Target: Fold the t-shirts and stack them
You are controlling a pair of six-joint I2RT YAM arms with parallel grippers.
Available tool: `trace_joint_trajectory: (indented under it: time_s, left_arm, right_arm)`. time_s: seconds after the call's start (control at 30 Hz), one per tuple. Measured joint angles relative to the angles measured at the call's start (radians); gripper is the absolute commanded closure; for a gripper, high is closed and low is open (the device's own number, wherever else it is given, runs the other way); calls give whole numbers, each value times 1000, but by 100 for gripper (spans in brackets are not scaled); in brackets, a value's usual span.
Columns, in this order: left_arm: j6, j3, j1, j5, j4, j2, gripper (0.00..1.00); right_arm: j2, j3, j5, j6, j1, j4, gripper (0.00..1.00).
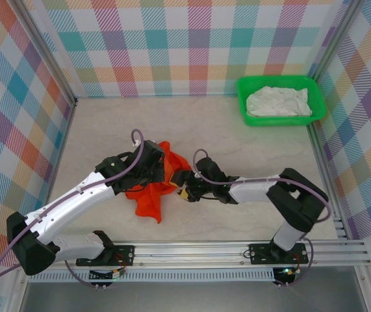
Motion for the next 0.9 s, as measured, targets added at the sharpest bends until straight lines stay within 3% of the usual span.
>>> trace_joint_trajectory:
  time_s: [0.17,0.43,0.57,0.73,0.9]
  left_arm:
    - [-1,-4,0,11,0,-2,100]
    - [-1,-23,0,23,0,-32,100]
    - [-1,-29,0,25,0,-45,100]
    - [0,-36,0,37,0,-54,100]
    - [1,-37,0,67,0,-66,100]
  right_arm:
    - [102,9,-3,94,5,114,50]
    - [114,47,6,115,6,137,72]
    - [84,59,17,91,5,98,98]
    - [0,71,38,30,-10,-17,100]
    - [-104,176,63,-125,-55,-262,100]
